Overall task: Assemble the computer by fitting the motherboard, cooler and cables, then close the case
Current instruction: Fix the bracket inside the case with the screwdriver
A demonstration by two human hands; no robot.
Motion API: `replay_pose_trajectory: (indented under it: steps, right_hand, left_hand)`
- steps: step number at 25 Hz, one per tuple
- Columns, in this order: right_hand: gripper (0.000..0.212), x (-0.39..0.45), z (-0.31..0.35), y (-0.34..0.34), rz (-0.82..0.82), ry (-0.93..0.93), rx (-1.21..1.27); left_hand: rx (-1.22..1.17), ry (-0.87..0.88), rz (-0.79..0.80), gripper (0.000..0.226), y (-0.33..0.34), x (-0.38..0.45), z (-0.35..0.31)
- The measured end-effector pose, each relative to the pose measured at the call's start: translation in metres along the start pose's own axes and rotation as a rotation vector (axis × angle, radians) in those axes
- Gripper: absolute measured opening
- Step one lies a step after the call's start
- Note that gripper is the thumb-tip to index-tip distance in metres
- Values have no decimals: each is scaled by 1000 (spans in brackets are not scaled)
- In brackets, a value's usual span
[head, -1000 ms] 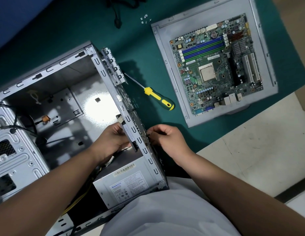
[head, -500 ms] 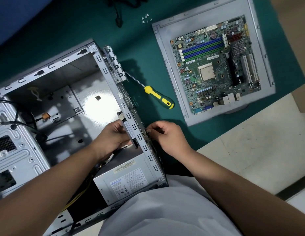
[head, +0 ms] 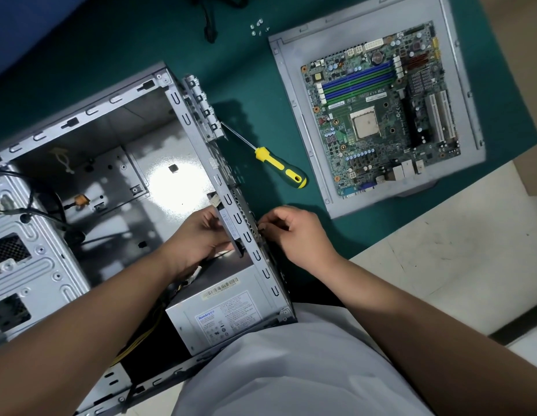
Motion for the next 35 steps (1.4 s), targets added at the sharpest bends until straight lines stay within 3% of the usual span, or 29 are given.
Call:
replay_pose_trajectory:
  steps: [8, 13, 18, 25, 27, 29, 32, 35]
  right_hand:
    - [6, 7, -4, 1, 61, 91, -27]
    - [7, 0, -1, 0, 11, 8, -9]
    - [6, 3, -7, 3, 60, 163, 50]
    - [24, -1, -14, 8, 229, 355, 448]
    - [28, -2, -11, 5, 242, 365, 444]
    - [24, -1, -5, -6, 158, 288, 297]
    - [13, 4, 24, -39, -167, -37, -18]
    - [33, 22, 43, -54, -426, -194, -433]
  left_hand:
    - [10, 25, 6, 24, 3, -1, 0]
    - [1, 18, 27, 28, 4, -1, 2]
    - [3, 36, 47, 27, 3, 1, 3]
    - [32, 73, 62, 26, 1, 5, 6]
    - [16, 86, 64, 26, 1, 7, 7]
    - [14, 101, 76, 23, 1, 7, 7]
    - [24, 123, 89, 18, 1, 7, 7]
    - [0, 129, 86, 19, -1, 9, 9]
Point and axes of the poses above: each hand's wrist, its own x-axis towards the middle knuckle, its own y-axis out of the palm, z = x × y, the point moved 6 cm from there along x, towards the middle knuckle, and after that the axes turned 6 degrees about y, right-handed, at the moved point
